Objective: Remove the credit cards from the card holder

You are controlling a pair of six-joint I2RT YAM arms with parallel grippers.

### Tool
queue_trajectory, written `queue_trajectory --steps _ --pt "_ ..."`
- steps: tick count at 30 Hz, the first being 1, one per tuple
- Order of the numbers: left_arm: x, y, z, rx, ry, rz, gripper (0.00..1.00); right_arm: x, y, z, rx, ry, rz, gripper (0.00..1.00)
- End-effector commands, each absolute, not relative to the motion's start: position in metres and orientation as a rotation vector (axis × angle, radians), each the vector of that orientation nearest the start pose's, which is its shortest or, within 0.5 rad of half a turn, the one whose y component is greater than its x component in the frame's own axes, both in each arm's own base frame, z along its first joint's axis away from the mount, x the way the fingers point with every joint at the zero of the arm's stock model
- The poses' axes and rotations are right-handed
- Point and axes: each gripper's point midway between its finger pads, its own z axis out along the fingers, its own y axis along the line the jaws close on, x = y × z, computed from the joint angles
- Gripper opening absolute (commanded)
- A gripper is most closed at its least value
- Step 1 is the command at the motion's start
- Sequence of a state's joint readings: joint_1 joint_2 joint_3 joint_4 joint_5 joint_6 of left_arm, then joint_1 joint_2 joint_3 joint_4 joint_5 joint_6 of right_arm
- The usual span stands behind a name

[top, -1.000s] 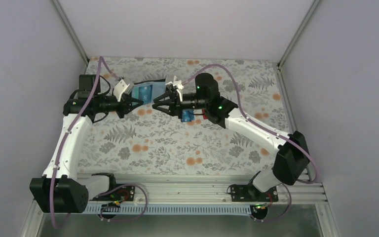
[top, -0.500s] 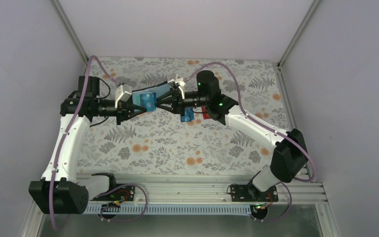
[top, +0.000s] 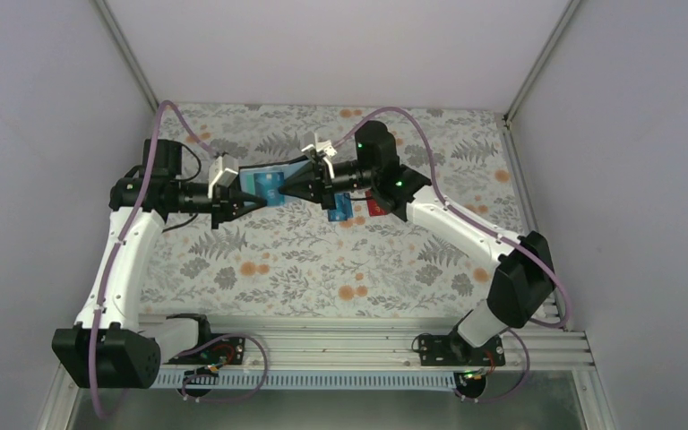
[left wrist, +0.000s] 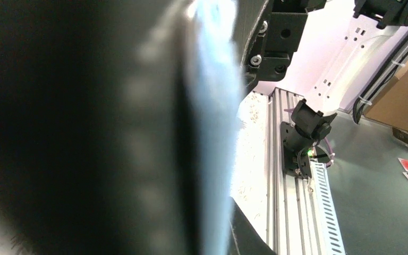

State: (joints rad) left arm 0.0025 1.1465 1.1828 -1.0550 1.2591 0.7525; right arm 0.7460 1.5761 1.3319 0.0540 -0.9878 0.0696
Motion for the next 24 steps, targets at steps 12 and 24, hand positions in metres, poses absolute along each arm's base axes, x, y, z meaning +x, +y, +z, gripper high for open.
queue_trajectory --steps 12,24 --pt "0.203 -0.168 0.344 1.171 1.479 -1.139 0.17 0.216 0.384 0.352 -1.359 1.398 1.298 0.04" --pt "0.201 -0.167 0.346 1.172 1.469 -1.143 0.02 0.217 0.378 0.352 -1.370 1.395 1.332 0.19"
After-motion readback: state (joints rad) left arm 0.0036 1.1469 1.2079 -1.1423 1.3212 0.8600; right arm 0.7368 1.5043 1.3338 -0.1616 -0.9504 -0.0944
